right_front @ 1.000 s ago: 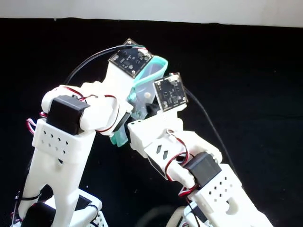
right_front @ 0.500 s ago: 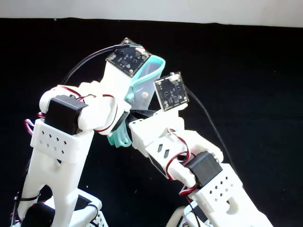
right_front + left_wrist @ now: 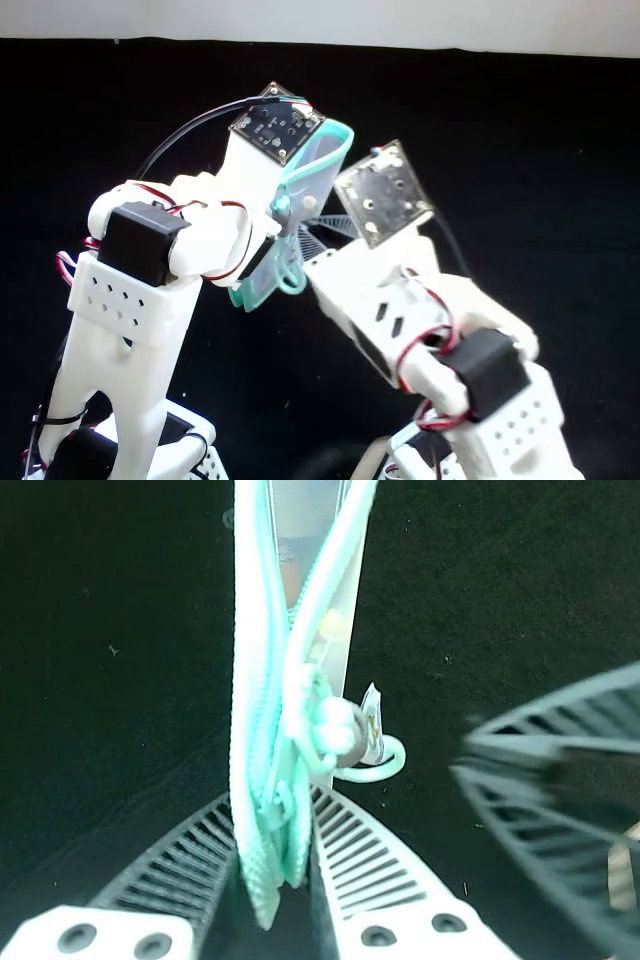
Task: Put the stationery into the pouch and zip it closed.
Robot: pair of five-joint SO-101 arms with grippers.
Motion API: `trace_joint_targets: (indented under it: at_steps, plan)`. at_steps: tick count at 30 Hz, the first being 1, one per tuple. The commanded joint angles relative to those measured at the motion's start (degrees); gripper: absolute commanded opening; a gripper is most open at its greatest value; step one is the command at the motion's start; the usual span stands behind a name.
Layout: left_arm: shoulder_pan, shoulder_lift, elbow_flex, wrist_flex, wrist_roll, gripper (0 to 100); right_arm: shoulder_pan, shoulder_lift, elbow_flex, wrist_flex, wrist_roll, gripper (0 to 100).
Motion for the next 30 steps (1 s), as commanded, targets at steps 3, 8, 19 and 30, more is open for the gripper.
trace_joint_targets:
  at_steps: [3,8,19,30]
  plan:
    - [-0.04,-2.42,-0.31,-0.97,-0.18,1,0.22,-0.48,-5.49,7.43,1.14,1.0]
    - [-0.04,-2.33,-0.31,-0.97,-0.18,1,0.13,-0.48,3.47,4.00,-5.98,17.1]
    - [-0.31,-2.15,-0.31,-1.05,-0.26,1,-1.63,-3.56,23.16,-13.23,-16.26,28.6]
    - [-0.40,-2.07,-0.31,-1.14,-0.35,1,-5.32,-6.29,23.08,-14.11,-24.53,28.6]
